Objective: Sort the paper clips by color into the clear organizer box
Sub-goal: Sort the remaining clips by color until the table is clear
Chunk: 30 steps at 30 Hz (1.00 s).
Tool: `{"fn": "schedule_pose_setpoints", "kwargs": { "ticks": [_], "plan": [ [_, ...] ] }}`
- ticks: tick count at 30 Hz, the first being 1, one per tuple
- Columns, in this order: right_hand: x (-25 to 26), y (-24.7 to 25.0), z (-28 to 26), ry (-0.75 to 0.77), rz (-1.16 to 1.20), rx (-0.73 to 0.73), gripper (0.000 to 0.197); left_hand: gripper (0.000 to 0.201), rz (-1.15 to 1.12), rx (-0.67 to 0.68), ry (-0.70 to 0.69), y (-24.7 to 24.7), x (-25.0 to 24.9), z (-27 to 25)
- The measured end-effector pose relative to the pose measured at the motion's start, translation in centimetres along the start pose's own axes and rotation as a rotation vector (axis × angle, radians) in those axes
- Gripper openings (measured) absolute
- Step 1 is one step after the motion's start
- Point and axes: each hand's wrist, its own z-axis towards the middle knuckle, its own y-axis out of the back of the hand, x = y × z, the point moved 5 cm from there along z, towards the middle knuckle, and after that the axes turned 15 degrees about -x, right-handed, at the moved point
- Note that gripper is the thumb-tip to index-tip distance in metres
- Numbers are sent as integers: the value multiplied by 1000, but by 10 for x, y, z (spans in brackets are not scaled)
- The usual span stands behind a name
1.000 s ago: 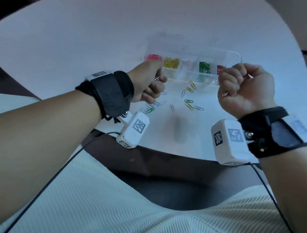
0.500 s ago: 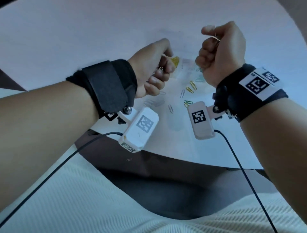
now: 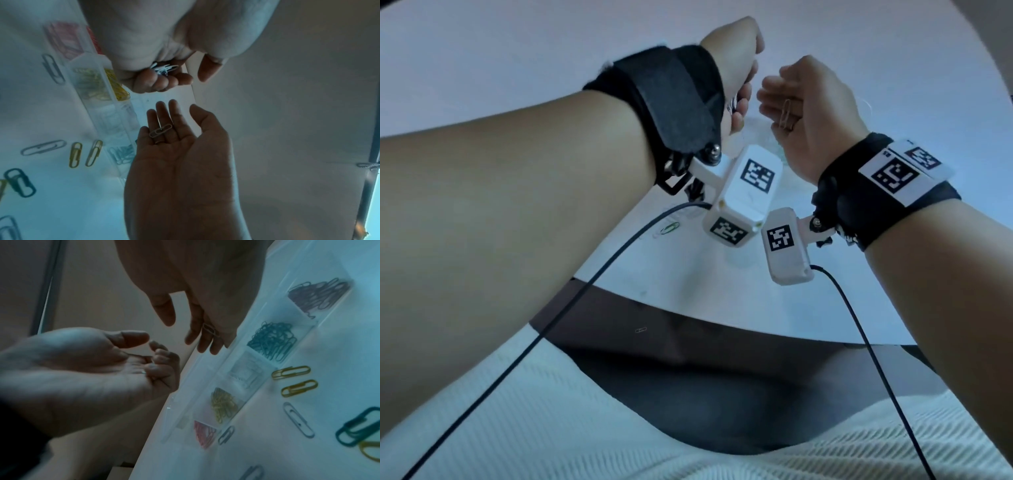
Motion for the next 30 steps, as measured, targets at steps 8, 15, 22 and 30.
{"fn": "schedule_pose_setpoints", "kwargs": {
  "ticks": [8,15,22,30],
  "plan": [
    [12,13,-11,-16,14,41,51,31,49,-21,-85,-21,-4,7],
    [26,28,-16,82,88,-16,41,43,152,47,-97,-28,2,13],
    [13,34,-26,222,-132,-7,15,25,159,-12,-360,2,-5,-1],
    [-51,15,-47,388,-846,201,5,12,757,-46,-593,68,45,-7]
  ]
}}
